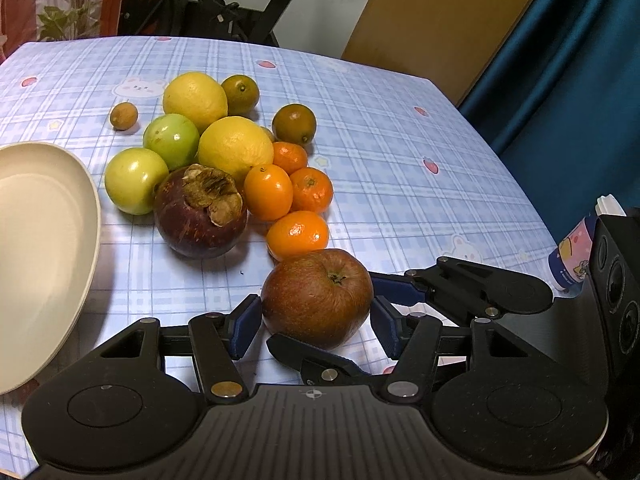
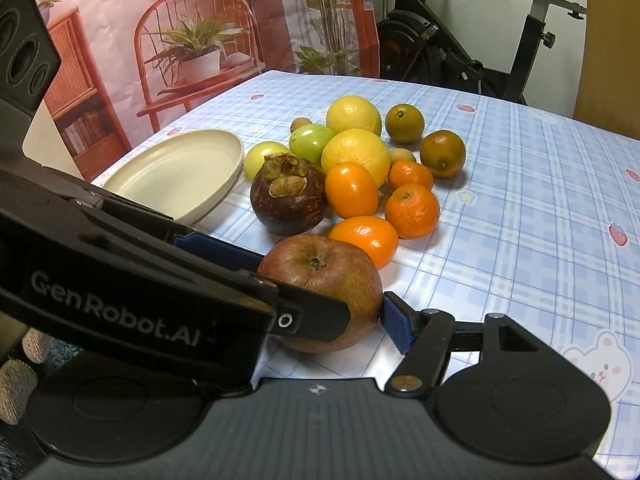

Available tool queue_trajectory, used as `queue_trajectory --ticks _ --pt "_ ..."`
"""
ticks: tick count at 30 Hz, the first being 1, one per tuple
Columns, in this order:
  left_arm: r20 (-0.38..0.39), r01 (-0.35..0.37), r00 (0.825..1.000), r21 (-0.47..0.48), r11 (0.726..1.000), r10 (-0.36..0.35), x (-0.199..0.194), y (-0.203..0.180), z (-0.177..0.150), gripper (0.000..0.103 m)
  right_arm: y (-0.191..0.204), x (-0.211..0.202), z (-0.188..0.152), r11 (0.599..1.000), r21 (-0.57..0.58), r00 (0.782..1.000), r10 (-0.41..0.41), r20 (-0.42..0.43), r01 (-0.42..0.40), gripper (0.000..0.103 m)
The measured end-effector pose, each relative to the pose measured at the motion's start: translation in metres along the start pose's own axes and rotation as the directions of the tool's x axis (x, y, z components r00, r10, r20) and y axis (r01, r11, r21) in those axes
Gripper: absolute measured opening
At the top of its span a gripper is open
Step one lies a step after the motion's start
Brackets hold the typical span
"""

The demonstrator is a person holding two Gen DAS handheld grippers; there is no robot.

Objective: Organize fruits
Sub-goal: 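Close the left tool fingers around the red apple, then lift the red apple with the left tool and lower it onto the cream plate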

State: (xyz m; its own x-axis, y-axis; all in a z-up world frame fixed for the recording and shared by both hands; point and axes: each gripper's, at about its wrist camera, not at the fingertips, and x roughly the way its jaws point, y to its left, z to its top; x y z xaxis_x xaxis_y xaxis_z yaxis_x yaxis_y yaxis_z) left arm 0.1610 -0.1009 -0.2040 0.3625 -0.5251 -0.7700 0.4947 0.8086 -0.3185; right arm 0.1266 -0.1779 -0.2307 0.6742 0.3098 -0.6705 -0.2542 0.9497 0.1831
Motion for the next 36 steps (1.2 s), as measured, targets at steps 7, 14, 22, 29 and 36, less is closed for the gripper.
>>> queue_trajectory --ticks 7,14,22,29,36 --pt "-0.002 -0.002 1.0 -0.002 1.0 0.002 0.004 -0.001 0.001 0.062 0.0 0.0 0.0 1.0 -0.003 1.0 0.002 -0.005 -0.002 0.068" --pt "-0.005 -0.01 1.0 -0.007 1.0 0.01 0.002 -0.001 -0.001 0.062 0.003 -0.001 0.0 1.0 -0.008 1.0 0.001 -0.01 -0.001 0.068" --pt "0.05 -0.016 0.999 -0.01 1.0 0.016 -0.017 0.001 -0.004 0.063 0.015 -0.008 0.005 0.999 -0.038 1.0 -0.002 0.01 0.002 0.068" --pt "0.146 -0.018 0.989 -0.03 0.999 0.022 -0.05 0.014 0.004 0.062 0.035 -0.016 0.029 0.993 -0.12 0.998 -0.005 0.063 0.013 0.068" --pt "0.222 -0.036 0.973 -0.131 0.991 0.064 -0.081 0.052 0.021 0.062 0.059 0.0 0.068 0.98 -0.195 0.995 0.048 0.083 -0.031 0.068"
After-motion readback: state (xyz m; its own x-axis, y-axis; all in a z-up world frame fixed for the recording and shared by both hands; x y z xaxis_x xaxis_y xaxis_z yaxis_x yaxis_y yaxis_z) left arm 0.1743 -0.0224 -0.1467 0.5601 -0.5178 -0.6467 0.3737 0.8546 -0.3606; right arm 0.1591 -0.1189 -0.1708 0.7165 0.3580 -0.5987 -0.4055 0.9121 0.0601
